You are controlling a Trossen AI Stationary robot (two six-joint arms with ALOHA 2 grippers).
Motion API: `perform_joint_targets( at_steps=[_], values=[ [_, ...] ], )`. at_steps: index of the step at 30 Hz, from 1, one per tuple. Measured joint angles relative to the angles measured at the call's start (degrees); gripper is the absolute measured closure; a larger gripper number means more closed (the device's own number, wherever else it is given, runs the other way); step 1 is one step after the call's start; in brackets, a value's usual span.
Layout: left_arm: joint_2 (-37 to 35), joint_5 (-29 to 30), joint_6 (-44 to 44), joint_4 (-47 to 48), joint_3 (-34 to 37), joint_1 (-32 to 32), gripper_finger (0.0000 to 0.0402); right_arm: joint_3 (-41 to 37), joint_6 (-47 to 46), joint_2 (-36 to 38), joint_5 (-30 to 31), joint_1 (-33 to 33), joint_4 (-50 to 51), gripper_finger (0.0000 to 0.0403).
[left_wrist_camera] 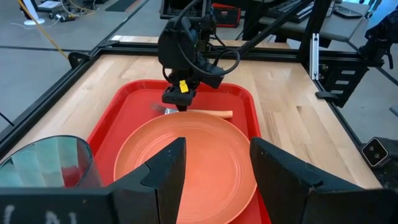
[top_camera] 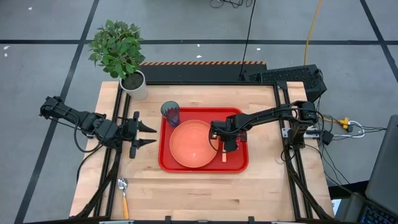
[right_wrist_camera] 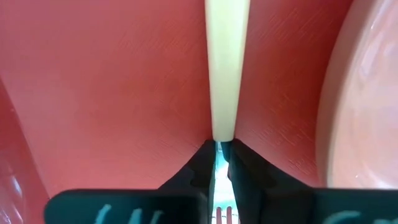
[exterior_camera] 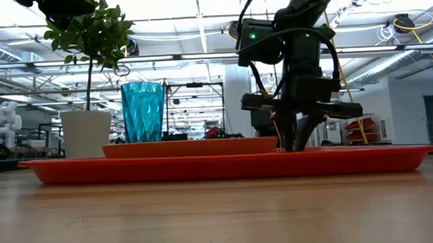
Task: Pick and place plate/cup/fork/spoon on tray
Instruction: Put the yellow fork on the red serving tray to the right of the orange plate, then put the orange spoon on the red serving tray to the right of the yellow fork
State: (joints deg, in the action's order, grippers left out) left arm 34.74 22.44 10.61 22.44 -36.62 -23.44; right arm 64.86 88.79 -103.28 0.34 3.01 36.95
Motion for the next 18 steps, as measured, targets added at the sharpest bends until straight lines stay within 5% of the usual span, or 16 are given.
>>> perform_joint_targets(
  at_steps=[18],
  values=[
    [0.00, 0.00, 0.32, 0.10, 0.00, 0.00, 0.0220, -0.02, 0.94, 3.01, 1.29, 0.02, -0.34, 0.0316]
  ],
)
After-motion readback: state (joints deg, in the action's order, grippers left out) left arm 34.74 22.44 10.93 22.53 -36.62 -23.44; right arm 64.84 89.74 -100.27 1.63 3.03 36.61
